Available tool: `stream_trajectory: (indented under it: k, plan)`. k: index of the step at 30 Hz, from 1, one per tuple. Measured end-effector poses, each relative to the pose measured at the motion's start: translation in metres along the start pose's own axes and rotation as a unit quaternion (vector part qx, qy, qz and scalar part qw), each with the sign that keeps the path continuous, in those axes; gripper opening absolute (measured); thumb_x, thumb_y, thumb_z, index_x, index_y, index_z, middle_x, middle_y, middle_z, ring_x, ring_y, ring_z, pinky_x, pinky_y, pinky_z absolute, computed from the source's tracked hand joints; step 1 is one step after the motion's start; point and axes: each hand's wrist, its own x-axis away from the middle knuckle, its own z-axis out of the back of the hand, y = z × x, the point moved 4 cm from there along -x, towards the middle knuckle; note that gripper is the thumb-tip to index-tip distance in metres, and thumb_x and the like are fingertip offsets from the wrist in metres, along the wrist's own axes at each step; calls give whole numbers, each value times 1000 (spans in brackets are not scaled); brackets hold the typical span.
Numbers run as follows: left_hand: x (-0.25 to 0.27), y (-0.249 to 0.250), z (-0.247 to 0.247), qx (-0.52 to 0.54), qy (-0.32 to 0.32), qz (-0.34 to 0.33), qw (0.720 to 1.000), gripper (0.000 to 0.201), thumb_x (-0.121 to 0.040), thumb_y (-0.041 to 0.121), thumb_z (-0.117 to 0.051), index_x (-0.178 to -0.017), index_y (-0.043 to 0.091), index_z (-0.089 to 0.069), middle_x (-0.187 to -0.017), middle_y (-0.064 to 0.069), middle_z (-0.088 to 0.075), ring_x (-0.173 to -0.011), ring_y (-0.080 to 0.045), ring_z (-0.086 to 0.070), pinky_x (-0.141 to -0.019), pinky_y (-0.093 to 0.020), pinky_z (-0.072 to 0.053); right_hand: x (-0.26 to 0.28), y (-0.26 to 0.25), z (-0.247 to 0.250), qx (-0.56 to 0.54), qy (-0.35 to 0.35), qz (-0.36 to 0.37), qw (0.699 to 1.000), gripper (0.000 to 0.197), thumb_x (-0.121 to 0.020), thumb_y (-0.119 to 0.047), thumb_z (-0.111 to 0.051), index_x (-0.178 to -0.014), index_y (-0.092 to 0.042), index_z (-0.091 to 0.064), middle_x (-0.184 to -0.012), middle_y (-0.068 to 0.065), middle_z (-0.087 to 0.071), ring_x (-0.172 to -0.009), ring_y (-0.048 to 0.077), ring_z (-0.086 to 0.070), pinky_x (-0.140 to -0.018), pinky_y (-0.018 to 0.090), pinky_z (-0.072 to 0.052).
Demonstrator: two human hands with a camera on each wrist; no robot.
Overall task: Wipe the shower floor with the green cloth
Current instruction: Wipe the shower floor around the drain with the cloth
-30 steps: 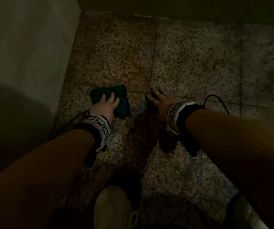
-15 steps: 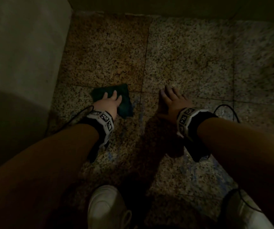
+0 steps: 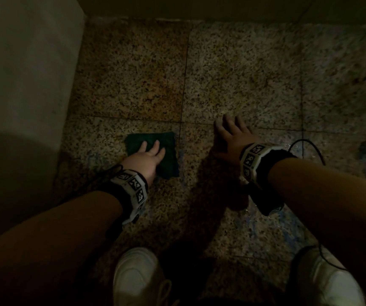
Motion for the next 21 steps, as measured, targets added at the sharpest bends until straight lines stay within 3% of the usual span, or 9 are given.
stream_trajectory:
  k: [4,10,16,21]
  plan:
    - [-9,6,19,-16,5,4,1000,85,-89,-15,-36,-151,22,7,-156,0,21,-144,-28,13,-113,-37,-22,-4,-3,1,-6,-14,-6,1000,84,-94,-57,-40,-147,-34,21,-152,-3,32,-142,30,23,-117,49,2]
    - [-41,27,55,-35,-30,39,998,80,-95,-2,-45,-151,19,8,-156,-7,19,-143,-37,9,-114,-51,-17,-4,-1,4,-16,-30,-6,999,86,-93,-55,-46,-147,-36,19,-153,-5,32,-143,29,22,-118,49,-2]
    - [-28,29,32,-25,-30,29,999,82,-93,-8,-43,-151,22,8,-156,-3,22,-144,-32,12,-113,-48,-16,0,6,6,-11,1,8,1000,93,-89,-58,-51,-149,-32,16,-156,-4,25,-145,27,16,-118,50,-5]
    - [-17,35,9,-8,-24,-2,1000,84,-89,-14,-37,-151,23,6,-156,0,22,-144,-30,12,-112,-39,-23,9,41,-2,-13,7,-62,998,105,-79,-71,-51,-148,-31,18,-155,-4,25,-145,27,16,-118,51,-2]
